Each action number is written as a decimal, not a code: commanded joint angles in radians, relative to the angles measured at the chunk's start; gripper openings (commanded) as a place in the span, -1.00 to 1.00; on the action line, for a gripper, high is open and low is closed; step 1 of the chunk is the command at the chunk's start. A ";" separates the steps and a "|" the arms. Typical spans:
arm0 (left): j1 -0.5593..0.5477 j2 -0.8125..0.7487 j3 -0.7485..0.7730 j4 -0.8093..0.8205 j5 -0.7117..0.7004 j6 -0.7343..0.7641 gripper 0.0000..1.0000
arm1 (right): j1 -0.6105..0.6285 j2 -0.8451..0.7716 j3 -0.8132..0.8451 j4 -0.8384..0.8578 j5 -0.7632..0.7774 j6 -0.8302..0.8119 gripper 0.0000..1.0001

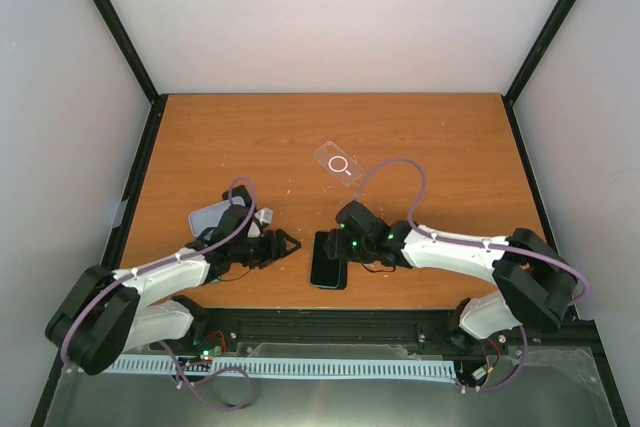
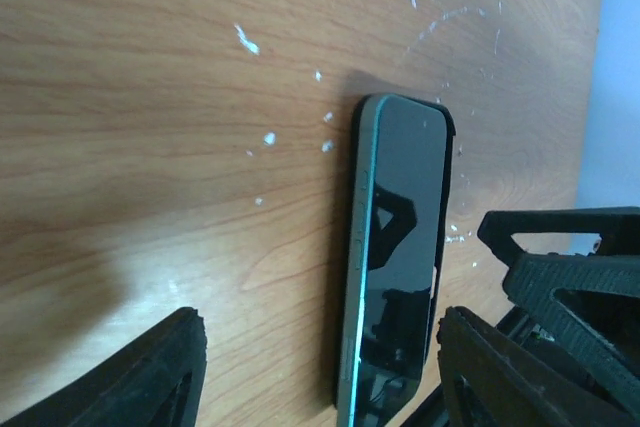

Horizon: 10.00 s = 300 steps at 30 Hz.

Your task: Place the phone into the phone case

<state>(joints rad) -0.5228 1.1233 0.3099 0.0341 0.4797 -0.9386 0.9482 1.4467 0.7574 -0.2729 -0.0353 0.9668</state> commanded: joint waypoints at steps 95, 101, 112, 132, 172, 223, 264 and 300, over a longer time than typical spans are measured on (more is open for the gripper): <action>-0.200 0.231 0.025 0.234 -0.082 -0.120 -0.39 | -0.118 0.114 -0.330 1.010 -0.535 0.160 -0.17; -0.199 0.206 -0.006 0.262 -0.080 -0.138 -0.36 | -0.120 0.177 -0.315 0.992 -0.543 0.132 -0.43; -0.178 0.029 0.006 0.192 -0.055 -0.127 0.28 | -0.120 0.045 -0.313 0.884 -0.481 0.062 -0.90; -0.106 -0.593 -0.033 0.413 0.201 -0.219 0.73 | -0.118 -0.418 -0.313 0.962 -0.791 0.090 -0.88; -0.106 -0.600 -0.086 0.434 0.075 -0.318 -0.99 | -0.115 -0.450 -0.354 0.968 -0.752 0.144 -0.51; -0.105 -0.473 -0.015 0.358 0.141 -0.168 -0.99 | -0.115 -0.401 -0.312 0.738 -0.575 0.150 -0.41; -0.106 -0.545 0.153 0.010 0.065 0.033 0.15 | -0.115 -0.449 -0.289 0.750 -0.563 0.039 -0.86; -0.106 -0.266 0.291 0.068 0.136 0.142 -0.99 | -0.111 -0.471 -0.379 0.811 -0.592 0.072 -0.15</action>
<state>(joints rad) -0.6270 0.8440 0.5518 0.0742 0.6830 -0.7856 0.8280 0.9936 0.4061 0.5003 -0.6331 1.0206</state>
